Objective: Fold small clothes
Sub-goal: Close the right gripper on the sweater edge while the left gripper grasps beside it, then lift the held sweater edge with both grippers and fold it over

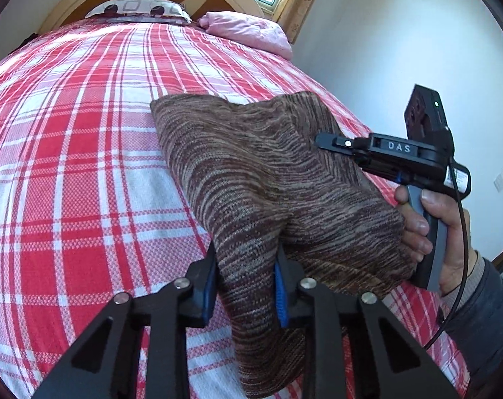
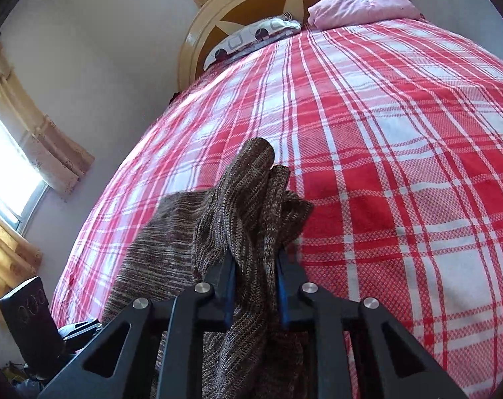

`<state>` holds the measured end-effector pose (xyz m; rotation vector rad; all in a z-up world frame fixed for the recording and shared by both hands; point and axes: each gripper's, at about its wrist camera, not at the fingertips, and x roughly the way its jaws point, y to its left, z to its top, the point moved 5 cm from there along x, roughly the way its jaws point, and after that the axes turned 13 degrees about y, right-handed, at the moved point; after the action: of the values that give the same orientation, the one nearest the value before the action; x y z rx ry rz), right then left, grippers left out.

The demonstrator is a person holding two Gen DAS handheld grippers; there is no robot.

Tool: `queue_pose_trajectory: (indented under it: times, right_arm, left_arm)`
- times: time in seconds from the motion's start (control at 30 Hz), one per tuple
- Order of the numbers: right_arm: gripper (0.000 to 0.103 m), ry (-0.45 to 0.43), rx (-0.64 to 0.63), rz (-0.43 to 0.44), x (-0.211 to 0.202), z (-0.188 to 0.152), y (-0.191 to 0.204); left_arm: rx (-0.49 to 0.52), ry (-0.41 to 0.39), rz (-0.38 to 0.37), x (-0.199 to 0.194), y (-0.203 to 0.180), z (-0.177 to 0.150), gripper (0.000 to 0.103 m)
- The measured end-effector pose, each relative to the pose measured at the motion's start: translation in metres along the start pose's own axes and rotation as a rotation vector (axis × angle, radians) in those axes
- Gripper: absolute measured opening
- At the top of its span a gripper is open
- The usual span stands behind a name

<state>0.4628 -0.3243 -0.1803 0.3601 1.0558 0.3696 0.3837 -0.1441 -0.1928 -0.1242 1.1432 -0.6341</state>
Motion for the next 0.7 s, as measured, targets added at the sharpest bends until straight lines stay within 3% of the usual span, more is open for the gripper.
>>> queue_pose_trajectory:
  times: [0.4, 0.7]
  right_arm:
    - [0.018, -0.057, -0.071, 0.050, -0.028, -0.012, 0.070]
    - [0.018, -0.054, -0.142, 0.113, -0.024, -0.032, 0.138]
  left_arm:
    - [-0.007, -0.093, 0.007, -0.060, 0.011, -0.020, 0.027]
    - [-0.065, -0.162, 0.032, -0.113, 0.033, -0.057, 0.027]
